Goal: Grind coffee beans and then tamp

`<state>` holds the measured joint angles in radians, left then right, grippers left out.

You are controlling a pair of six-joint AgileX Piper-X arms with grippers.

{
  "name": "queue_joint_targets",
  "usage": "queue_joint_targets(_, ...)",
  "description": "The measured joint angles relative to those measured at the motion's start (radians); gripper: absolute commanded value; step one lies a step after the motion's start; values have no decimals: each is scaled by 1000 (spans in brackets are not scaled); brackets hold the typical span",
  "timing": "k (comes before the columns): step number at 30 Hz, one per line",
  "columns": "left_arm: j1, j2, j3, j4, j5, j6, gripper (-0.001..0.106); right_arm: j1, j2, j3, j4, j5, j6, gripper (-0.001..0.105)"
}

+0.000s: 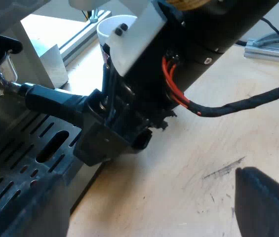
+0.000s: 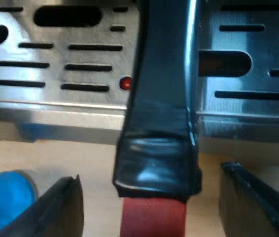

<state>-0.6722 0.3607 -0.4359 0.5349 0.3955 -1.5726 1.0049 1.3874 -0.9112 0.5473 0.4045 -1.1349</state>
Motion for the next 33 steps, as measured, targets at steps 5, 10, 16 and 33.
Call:
queue_joint_targets(5, 0, 0, 0, 0, 0, 0, 71, 0, 0, 0, -6, 0, 0, 55)
queue_joint_targets(10, 0, 0, 0, 0, 0, 0, 71, 0, 0, 0, -6, 0, 0, 54)
queue_joint_targets(16, 0, 0, 0, 0, 0, 0, 71, 0, 0, 0, -6, 0, 8, 34)
queue_joint_targets(33, 0, 0, 0, 0, 0, 0, 71, -5, 0, 0, 18, -19, 25, 31)
